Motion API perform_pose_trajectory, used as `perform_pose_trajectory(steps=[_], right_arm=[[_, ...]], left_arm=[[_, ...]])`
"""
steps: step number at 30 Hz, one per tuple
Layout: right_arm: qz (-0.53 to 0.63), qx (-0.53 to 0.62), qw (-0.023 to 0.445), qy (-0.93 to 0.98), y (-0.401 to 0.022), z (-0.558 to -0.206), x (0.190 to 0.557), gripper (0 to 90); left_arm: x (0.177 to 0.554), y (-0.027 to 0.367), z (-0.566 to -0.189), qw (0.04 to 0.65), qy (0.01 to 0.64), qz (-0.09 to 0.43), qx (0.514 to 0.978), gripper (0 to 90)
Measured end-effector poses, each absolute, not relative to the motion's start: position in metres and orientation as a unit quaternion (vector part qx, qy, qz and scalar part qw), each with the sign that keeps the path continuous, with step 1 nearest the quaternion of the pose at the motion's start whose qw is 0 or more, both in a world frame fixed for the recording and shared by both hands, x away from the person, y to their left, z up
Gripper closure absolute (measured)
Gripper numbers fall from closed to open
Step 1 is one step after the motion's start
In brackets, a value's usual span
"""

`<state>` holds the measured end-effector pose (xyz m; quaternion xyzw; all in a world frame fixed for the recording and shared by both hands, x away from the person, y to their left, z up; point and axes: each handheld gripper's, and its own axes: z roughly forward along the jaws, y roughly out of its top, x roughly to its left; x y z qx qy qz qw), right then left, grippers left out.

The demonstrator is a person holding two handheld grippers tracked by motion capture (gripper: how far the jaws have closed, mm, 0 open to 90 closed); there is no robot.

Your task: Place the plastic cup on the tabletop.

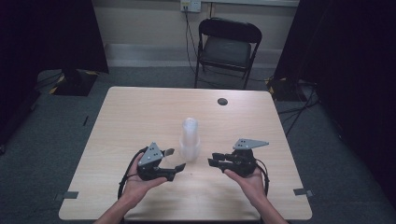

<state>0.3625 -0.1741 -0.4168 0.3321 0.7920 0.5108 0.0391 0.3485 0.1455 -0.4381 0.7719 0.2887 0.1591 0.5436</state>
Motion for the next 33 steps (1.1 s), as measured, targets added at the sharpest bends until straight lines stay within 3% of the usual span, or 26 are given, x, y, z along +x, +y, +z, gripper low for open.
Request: perform_pose_trajectory(steps=[11, 20, 33], right_arm=[[0.51, 0.351, 0.075, 0.782, -0.196, -0.423, 0.355, 60.3], [0.48, 0.371, 0.095, 0.789, -0.212, -0.435, 0.348, 53.0], [0.475, 0.382, 0.108, 0.785, -0.222, -0.441, 0.337, 50.5]], left_arm=[[0.357, 0.173, -0.426, 0.543, 0.321, 0.218, 0.745, 29.2], [0.368, 0.181, -0.416, 0.543, 0.329, 0.237, 0.735, 29.1], [0.4, 0.195, -0.412, 0.523, 0.35, 0.262, 0.732, 28.4]])
